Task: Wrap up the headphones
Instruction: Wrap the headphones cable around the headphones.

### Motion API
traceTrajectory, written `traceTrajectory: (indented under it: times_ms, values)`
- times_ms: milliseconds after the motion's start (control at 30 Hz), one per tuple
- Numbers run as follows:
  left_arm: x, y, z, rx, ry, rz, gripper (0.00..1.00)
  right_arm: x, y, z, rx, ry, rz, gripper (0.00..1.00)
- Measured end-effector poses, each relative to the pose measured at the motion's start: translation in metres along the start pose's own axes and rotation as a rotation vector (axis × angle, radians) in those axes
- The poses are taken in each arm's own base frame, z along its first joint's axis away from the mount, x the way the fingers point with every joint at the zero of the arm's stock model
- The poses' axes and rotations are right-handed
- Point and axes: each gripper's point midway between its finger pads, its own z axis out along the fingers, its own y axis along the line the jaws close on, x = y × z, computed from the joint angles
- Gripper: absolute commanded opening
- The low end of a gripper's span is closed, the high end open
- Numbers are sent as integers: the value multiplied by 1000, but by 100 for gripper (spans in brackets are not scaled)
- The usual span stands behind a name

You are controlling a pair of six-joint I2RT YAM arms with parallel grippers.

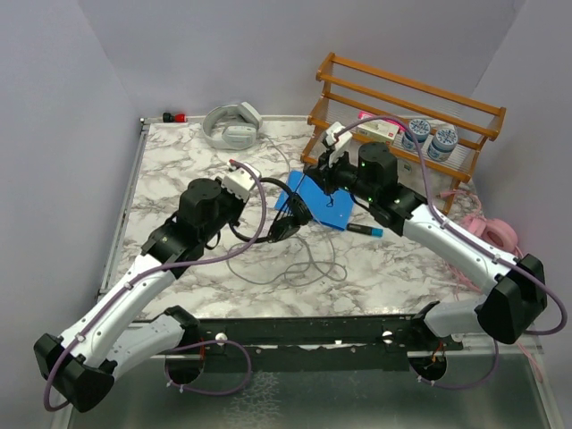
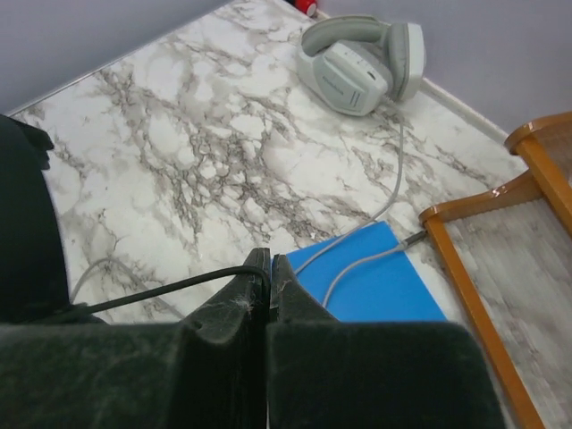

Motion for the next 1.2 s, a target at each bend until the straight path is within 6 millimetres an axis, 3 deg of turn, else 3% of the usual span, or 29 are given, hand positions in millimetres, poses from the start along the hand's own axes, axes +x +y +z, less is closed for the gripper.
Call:
traceTrajectory:
  times_ms: [300, 533, 700, 867, 967, 1200]
  values:
    - [-17, -25, -14, 128, -25, -173, 0, 36, 18, 2, -129, -20, 98, 7]
    - [-66, -35, -25, 210, -59, -377, 0, 65, 40, -10, -243, -81, 144, 9]
    - [-90, -35, -26, 218, -64, -507, 0, 61, 52, -17, -300, -155, 174, 9]
    - [-89, -40, -22, 214, -19, -630, 0, 52, 65, -24, -371, -214, 205, 10]
    - [-88, -38, -18, 190, -4, -680, 0, 49, 75, -28, -430, -235, 225, 15]
    - [-87, -26, -13, 93, -6, -790, 0, 59, 94, -42, -539, -234, 281, 18]
